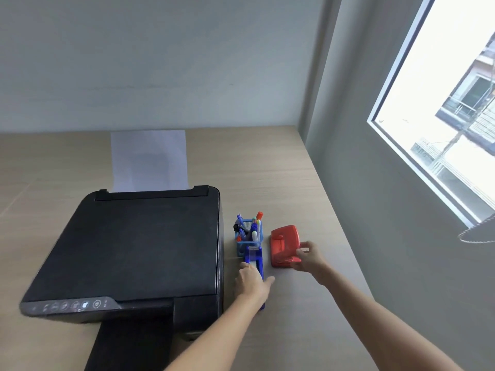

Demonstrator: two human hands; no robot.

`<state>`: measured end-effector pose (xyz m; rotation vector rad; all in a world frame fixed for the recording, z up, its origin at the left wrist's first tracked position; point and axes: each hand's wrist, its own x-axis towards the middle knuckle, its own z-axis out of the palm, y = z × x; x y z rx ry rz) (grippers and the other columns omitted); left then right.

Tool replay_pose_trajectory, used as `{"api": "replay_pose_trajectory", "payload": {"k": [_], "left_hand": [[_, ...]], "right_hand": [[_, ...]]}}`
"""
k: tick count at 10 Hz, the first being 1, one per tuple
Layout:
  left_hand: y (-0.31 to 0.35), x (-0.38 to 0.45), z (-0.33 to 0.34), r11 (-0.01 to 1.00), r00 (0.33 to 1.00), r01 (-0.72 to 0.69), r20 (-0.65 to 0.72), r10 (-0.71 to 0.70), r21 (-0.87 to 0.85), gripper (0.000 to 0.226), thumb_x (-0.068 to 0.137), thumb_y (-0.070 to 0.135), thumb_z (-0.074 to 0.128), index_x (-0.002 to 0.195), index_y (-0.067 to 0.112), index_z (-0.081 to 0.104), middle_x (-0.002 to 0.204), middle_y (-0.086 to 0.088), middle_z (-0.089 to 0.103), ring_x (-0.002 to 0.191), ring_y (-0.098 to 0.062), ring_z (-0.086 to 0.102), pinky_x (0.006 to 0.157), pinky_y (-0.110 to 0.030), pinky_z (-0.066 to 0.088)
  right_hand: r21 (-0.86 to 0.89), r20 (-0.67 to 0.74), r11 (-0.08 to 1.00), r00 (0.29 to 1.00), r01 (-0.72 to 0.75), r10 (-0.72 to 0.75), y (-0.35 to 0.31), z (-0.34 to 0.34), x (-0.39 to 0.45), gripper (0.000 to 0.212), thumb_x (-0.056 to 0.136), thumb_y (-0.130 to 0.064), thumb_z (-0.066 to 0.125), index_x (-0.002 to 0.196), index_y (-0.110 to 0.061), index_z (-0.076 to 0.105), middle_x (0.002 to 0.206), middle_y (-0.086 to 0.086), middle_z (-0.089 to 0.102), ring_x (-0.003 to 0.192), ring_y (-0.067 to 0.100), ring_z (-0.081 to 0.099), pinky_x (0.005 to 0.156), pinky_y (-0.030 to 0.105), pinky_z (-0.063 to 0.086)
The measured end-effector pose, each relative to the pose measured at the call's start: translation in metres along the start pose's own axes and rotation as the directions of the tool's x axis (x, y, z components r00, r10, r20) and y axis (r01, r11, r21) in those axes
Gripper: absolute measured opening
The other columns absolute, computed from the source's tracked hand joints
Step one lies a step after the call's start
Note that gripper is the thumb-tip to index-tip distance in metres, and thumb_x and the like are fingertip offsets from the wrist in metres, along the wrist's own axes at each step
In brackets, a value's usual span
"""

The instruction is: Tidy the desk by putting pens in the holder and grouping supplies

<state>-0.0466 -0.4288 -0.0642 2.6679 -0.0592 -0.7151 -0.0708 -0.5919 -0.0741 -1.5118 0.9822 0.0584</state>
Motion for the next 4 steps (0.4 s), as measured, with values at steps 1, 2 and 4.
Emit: {"api": "replay_pose_trajectory", "payload": {"k": [1,2,4], "left_hand": [[-0.005,-0.027,-0.017,0.989,0.989,-0.147,0.018,0.146,0.028,0.093,0.078,0.054,0.068,0.141,-0.002,0.029,0.145,-0.018,0.044,0.137,-0.032,0.041,0.111,-0.038,0.04],[-0.031,-0.071,-0.045,0.929,0.923,-0.343,0.132,0.36,-0.135,0.085,0.077,0.051,0.069,0.141,0.009,0.031,0.14,-0.008,0.047,0.13,-0.022,0.046,0.108,-0.03,0.039],[-0.16,-0.133,-0.081,0.929,0.825,-0.269,0.436,0.358,-0.255,0.04,0.073,0.06,0.066,0.101,0.032,0.064,0.103,0.016,0.066,0.1,0.002,0.066,0.102,-0.017,0.045]], "right_hand": [[-0.088,-0.057,0.994,0.996,0.065,-0.071,-0.013,-0.012,-0.028,0.039,0.097,-0.011,0.048,0.134,-0.004,0.039,0.104,0.017,0.055,0.076,0.029,0.059,0.062,0.032,0.053],[-0.083,-0.056,0.975,0.975,0.208,-0.213,-0.038,-0.029,-0.076,0.035,0.097,-0.012,0.049,0.131,-0.005,0.045,0.113,0.018,0.059,0.083,0.029,0.063,0.076,0.038,0.055],[0.101,0.077,0.724,0.72,0.682,-0.689,-0.131,-0.069,-0.239,0.046,0.072,-0.053,0.075,0.103,-0.019,0.07,0.105,0.01,0.075,0.085,0.02,0.074,0.069,0.027,0.061]]}}
